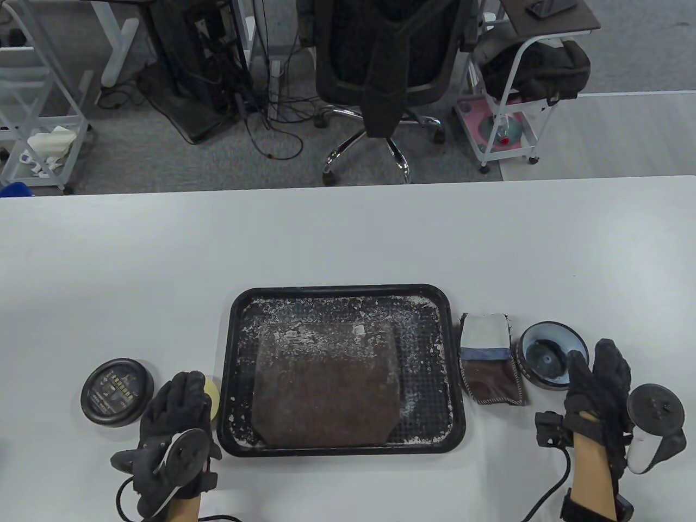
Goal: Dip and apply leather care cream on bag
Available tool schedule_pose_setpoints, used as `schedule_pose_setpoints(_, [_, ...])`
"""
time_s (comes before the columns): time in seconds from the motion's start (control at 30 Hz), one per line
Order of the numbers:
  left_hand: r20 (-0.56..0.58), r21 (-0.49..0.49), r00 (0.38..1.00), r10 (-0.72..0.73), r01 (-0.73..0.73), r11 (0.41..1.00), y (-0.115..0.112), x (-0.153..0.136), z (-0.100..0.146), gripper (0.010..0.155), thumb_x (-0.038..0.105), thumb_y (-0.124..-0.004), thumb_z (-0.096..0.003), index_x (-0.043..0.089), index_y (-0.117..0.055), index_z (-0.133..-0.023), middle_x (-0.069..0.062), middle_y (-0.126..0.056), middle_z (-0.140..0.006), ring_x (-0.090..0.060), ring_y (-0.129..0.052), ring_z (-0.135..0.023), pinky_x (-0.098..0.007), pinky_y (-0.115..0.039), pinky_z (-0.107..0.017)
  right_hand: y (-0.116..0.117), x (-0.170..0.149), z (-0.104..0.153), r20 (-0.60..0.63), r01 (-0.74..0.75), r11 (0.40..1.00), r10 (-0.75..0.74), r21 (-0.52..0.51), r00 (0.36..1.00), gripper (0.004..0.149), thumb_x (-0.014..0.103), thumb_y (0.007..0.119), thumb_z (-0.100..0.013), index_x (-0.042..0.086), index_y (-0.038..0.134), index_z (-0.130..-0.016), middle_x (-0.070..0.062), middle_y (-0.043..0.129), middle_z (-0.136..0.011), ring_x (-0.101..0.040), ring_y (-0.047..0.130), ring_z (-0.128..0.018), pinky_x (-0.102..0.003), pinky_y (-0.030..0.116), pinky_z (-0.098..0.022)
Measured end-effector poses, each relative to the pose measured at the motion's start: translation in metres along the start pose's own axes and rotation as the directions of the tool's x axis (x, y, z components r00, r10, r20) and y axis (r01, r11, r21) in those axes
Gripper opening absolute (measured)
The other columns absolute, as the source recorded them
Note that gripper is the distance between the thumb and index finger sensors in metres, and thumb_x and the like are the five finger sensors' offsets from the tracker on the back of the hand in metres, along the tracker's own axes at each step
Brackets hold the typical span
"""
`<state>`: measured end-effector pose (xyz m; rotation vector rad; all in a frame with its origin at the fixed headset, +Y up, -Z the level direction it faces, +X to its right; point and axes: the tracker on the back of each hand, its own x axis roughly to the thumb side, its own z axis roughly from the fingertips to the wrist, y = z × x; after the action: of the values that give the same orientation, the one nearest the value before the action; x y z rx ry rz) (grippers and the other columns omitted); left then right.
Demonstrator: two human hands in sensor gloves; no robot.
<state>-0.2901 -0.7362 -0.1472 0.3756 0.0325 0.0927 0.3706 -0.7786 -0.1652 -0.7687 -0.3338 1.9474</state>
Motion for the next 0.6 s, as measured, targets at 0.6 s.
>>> schedule_pose_setpoints(0.6, [0.031, -0.005, 0.999, 0.006, -0.006, 1.000, -0.002, 0.003, -0.001, 0.046, 0.040, -0.079, -0.0481, 0.024, -0.088, -0.090, -0.006, -0.092, -0.092, -0.033, -0.097, -0.079, -0.049, -0.080, -0.060, 0.011, -0.001, -0.011, -0.115, -0.206, 0.978, 0.201, -0.034, 0.973, 0.052, 0.023, 0.070, -0.064, -0.013, 0.068, -0.101, -0.028, 0.046, -0.118, -0.055, 0.023, -0.111, -0.067, 0.026, -0.078])
